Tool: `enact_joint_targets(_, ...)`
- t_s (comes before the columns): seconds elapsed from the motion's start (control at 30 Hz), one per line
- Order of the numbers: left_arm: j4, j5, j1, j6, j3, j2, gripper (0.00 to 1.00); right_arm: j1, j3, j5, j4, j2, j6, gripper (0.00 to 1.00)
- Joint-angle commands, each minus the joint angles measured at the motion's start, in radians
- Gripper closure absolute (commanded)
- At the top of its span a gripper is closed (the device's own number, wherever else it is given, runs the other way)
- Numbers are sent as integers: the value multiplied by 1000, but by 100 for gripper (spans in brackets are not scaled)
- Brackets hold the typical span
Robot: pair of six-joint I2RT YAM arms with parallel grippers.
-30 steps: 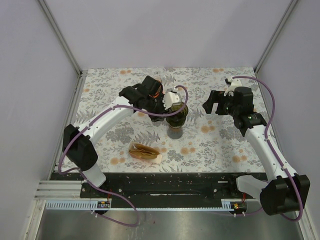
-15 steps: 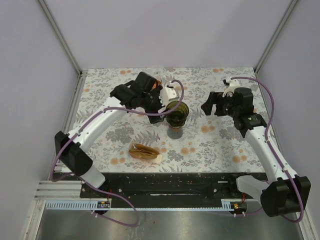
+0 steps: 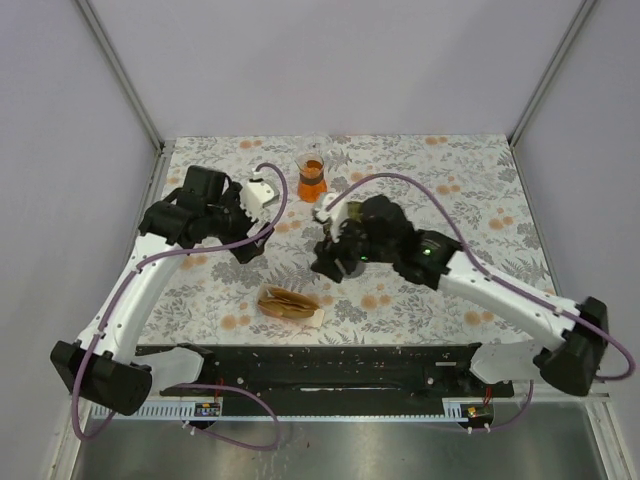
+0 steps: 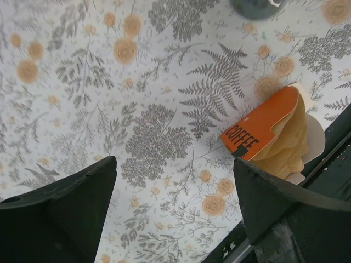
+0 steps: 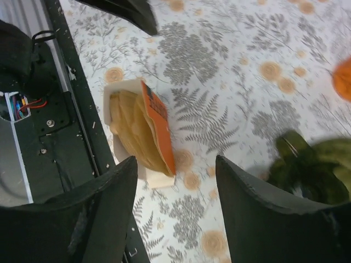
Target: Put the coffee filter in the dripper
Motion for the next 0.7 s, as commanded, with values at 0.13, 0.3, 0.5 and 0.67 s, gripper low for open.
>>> enact_joint_targets(0.13, 116, -46, 128, -74, -133, -57, 9, 186, 206, 198, -72, 313, -156, 39)
enact_joint_targets(0.3, 146, -73, 157, -91, -158, -46, 9, 203, 189, 160, -27, 376, -137, 42)
enact_joint_targets(0.5, 152, -89, 170, -95, -162, -51, 9, 225, 194, 144, -18, 456, -54, 47)
enact_joint_targets(0.67, 150, -83, 176, -95, -161, -58, 9, 240, 182, 133, -2, 483, 6, 48)
